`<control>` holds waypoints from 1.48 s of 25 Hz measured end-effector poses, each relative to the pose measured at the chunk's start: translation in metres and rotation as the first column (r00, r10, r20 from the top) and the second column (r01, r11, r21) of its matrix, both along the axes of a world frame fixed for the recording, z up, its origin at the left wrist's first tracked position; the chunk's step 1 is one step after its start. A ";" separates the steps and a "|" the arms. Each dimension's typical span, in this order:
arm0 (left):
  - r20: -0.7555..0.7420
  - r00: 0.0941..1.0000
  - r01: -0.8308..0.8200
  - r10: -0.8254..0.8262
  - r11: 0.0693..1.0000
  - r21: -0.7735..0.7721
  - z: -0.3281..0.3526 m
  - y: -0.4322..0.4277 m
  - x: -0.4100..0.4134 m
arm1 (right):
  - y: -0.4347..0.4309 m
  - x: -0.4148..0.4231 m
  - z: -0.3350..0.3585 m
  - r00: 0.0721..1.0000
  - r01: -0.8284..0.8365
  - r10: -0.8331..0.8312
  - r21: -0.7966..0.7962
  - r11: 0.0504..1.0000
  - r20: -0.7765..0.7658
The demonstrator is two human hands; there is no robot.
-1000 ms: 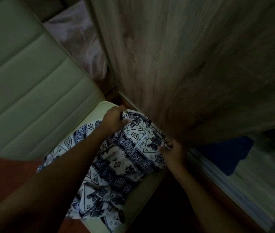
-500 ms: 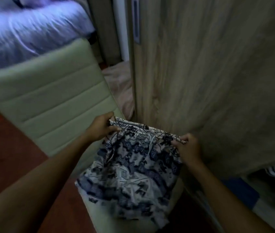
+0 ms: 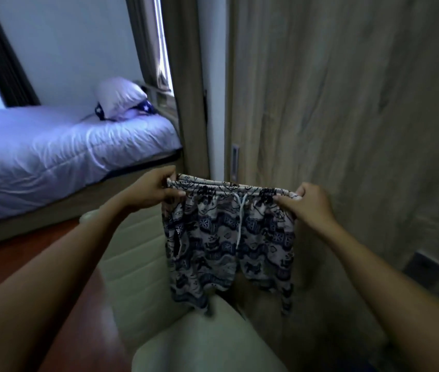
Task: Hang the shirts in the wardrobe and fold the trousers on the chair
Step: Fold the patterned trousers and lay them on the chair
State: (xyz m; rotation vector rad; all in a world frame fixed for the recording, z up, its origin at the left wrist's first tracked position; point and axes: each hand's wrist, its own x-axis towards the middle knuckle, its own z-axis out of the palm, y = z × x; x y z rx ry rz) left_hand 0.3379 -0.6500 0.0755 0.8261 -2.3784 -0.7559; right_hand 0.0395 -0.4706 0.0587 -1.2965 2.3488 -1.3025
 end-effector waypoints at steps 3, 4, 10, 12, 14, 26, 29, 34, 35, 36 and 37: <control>-0.115 0.993 0.011 -0.010 1.000 0.007 0.040 -0.001 0.002 | -0.001 0.000 0.062 0.995 -0.068 0.070 -0.030 0.997 0.076; -0.133 0.991 -0.013 0.010 1.000 -0.021 0.051 -0.001 0.001 | 0.000 0.002 0.079 0.983 -0.106 0.113 -0.051 0.993 0.145; -0.329 0.922 -0.185 0.205 0.978 0.091 0.082 0.000 -0.016 | 0.003 0.011 0.127 0.821 -0.157 0.235 -0.189 0.969 0.521; -0.369 0.893 -0.209 0.256 0.964 0.164 0.085 0.005 -0.027 | -0.001 0.017 0.129 0.807 -0.114 0.195 -0.176 0.978 0.557; -0.389 0.866 -0.256 0.316 0.946 0.199 0.088 0.013 -0.039 | -0.006 0.025 0.131 0.809 -0.092 0.147 -0.124 0.988 0.569; -0.488 0.872 0.213 0.045 0.862 0.460 0.089 0.087 -0.061 | 0.000 0.080 0.139 0.634 -0.364 0.258 -0.014 0.931 0.729; -0.491 0.871 0.250 0.007 0.855 0.455 0.087 0.091 -0.057 | 0.001 0.080 0.140 0.576 -0.407 0.357 -0.120 0.905 0.736; -0.534 0.839 0.153 0.106 0.896 0.418 0.081 0.095 -0.061 | -0.005 0.087 0.148 0.591 -0.503 0.433 -0.108 0.857 0.681; -0.543 0.831 0.147 0.118 0.895 0.420 0.081 0.094 -0.060 | -0.006 0.087 0.150 0.607 -0.508 0.437 -0.099 0.856 0.663; -0.549 0.827 0.158 0.125 0.884 0.440 0.081 0.093 -0.058 | -0.006 0.085 0.152 0.622 -0.508 0.442 -0.096 0.856 0.647; -0.547 0.828 0.173 0.128 0.868 0.465 0.081 0.092 -0.055 | -0.007 0.083 0.153 0.632 -0.505 0.447 -0.101 0.857 0.634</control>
